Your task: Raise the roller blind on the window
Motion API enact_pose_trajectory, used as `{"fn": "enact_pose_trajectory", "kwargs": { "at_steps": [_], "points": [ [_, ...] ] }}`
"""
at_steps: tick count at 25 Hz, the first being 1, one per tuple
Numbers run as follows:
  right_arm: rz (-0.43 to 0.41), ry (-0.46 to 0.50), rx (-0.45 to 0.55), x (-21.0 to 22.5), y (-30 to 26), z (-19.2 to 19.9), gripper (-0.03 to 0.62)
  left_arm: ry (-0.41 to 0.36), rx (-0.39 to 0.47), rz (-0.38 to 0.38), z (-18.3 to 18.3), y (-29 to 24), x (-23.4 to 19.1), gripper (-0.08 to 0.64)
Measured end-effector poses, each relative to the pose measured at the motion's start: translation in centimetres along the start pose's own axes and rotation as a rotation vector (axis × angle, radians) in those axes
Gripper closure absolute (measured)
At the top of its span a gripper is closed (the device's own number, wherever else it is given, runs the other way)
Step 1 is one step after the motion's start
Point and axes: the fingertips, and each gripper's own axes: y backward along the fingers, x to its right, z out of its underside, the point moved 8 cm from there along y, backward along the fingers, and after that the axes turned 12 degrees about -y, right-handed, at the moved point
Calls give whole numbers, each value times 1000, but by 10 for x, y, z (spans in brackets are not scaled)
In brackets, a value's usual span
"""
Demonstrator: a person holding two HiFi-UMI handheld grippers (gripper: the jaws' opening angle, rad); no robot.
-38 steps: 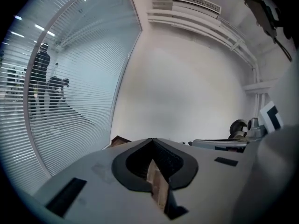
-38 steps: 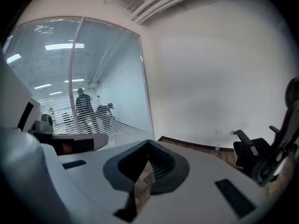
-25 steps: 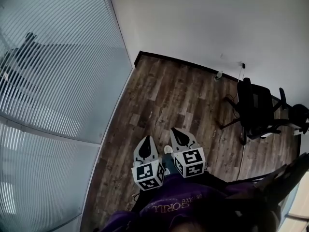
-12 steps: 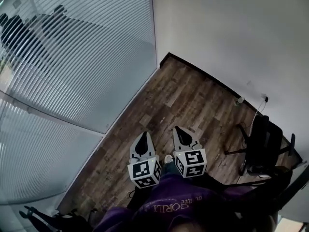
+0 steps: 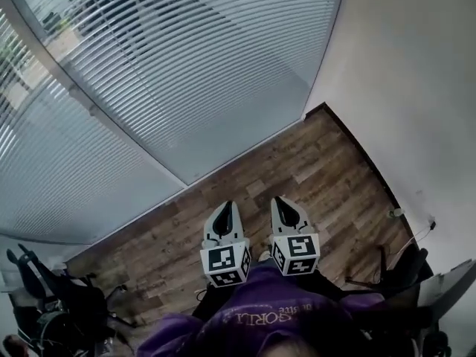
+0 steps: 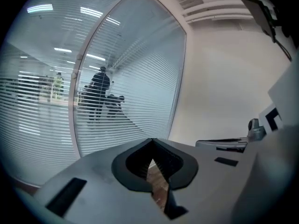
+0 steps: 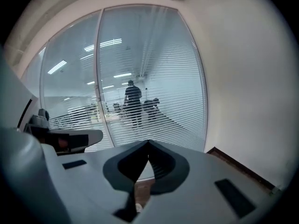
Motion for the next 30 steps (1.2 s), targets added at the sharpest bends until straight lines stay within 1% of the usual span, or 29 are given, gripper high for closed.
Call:
{"fn": "enact_pose_trajectory", "kwargs": {
  "at_steps": [6,8,11,12,17,20,22,23,25,28,30],
  "points": [
    [-50,30,-6,-40,-64,-25,597,21,36,-69,-21,-25,-69,560],
    [-82,52,-10,-57,-88,-38,597,26,64,-122,-33,-33,-99,560],
    [-151,113,-14,-90,-128,-53,597,48,103,-232,-48,-42,-153,559],
    [-173,124,-21,-100,-141,-55,597,53,116,-252,-52,-44,-170,559],
    [-272,150,-68,-152,-198,-51,595,43,184,-321,-68,-50,-253,558],
    [-329,172,-90,-184,-223,-45,595,61,253,-389,-77,-48,-303,558],
    [-358,194,-114,-203,-230,-47,595,78,300,-439,-91,-44,-332,557],
    [-370,206,-128,-211,-233,-49,595,91,318,-456,-98,-44,-344,557],
    [-388,224,-148,-220,-236,-52,597,123,340,-462,-109,-46,-361,542],
    [-407,234,-148,-226,-244,-57,597,155,339,-457,-116,-58,-375,478],
    [-423,240,-144,-227,-250,-60,595,158,328,-480,-117,-67,-379,445]
  ]
}}
